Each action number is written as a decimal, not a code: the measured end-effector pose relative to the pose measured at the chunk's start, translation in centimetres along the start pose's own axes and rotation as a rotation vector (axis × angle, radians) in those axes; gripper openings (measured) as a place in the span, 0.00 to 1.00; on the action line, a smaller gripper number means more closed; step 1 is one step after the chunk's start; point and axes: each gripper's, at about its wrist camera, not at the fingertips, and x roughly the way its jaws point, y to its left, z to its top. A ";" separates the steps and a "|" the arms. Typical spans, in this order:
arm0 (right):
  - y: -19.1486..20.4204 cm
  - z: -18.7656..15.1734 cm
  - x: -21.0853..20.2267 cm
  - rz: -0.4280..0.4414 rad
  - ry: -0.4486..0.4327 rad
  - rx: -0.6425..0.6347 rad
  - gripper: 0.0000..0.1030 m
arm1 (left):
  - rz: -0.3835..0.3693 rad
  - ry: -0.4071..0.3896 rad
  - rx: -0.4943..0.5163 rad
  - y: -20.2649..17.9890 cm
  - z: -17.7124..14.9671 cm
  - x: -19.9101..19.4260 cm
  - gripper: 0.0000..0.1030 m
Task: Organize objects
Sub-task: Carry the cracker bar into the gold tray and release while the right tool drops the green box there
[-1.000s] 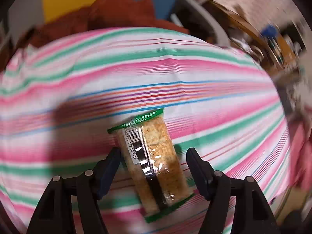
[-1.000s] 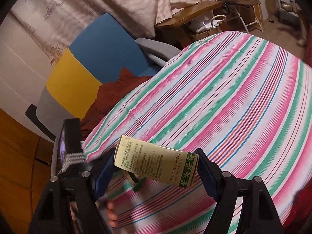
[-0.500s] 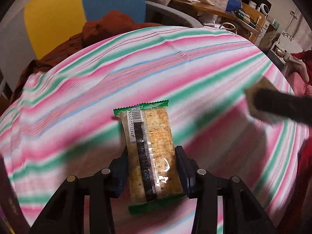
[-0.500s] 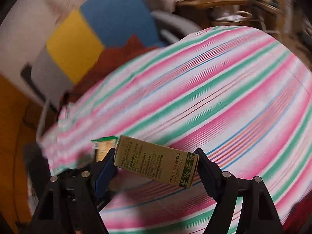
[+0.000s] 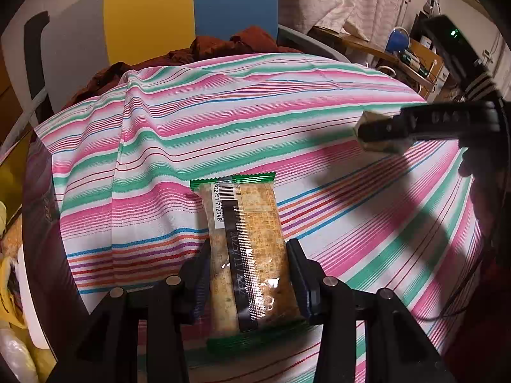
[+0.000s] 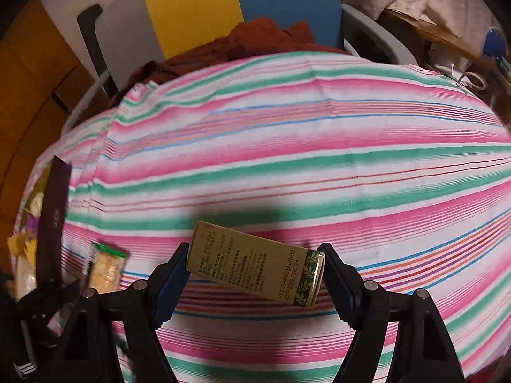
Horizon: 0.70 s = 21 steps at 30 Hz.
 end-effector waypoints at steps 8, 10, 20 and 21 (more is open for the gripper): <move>-0.3 -0.7 1.0 -0.051 0.056 0.012 0.77 | 0.017 -0.037 0.036 0.0 -0.2 0.5 0.44; -0.4 -0.7 1.2 -0.057 0.065 0.014 0.77 | 0.013 -0.062 0.033 0.1 -0.5 0.6 0.45; 0.5 -1.2 1.7 -0.157 0.073 -0.067 0.74 | 0.031 -0.089 0.049 -0.2 -0.6 0.8 0.45; 0.5 -1.1 1.8 -0.156 0.070 -0.064 0.74 | 0.032 -0.091 0.050 -0.2 -0.7 0.8 0.45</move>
